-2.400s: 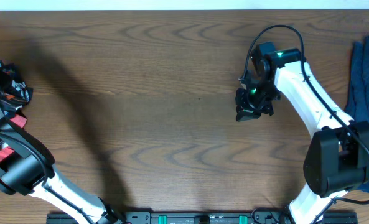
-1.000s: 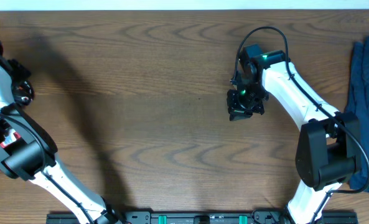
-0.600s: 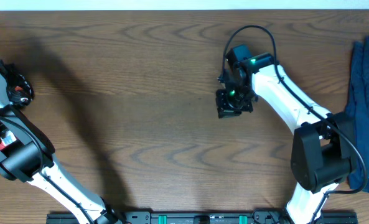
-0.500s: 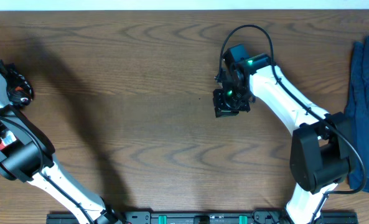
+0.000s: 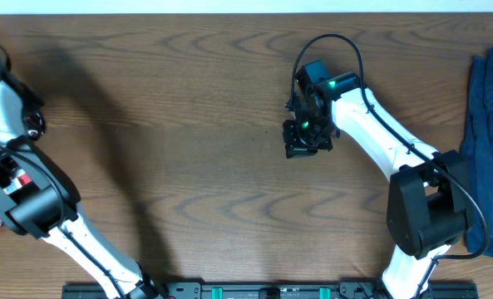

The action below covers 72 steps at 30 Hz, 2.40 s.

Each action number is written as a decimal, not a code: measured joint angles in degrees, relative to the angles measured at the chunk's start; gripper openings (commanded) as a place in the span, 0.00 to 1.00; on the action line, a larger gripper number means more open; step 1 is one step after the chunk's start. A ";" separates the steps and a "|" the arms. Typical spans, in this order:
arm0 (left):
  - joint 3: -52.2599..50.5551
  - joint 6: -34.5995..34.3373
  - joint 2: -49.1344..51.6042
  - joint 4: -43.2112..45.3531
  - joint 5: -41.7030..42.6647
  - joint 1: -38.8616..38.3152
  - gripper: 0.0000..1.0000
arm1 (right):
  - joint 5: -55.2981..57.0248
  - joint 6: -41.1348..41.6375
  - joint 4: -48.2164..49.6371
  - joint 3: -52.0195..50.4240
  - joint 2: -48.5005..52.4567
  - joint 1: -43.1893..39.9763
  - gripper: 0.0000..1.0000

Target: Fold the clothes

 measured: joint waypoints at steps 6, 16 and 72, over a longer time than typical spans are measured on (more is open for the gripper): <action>0.00 0.02 -1.66 -1.95 -0.04 -2.25 0.83 | 2.80 1.27 -2.49 -0.02 0.00 -0.20 0.08; 0.00 0.28 -1.88 -6.58 -9.49 -1.99 0.83 | 4.72 1.60 -5.62 -0.02 0.00 -1.14 0.06; 0.26 -3.28 -46.51 -5.49 24.17 -3.72 0.98 | 25.20 -1.38 -0.63 3.41 -26.71 -3.87 0.09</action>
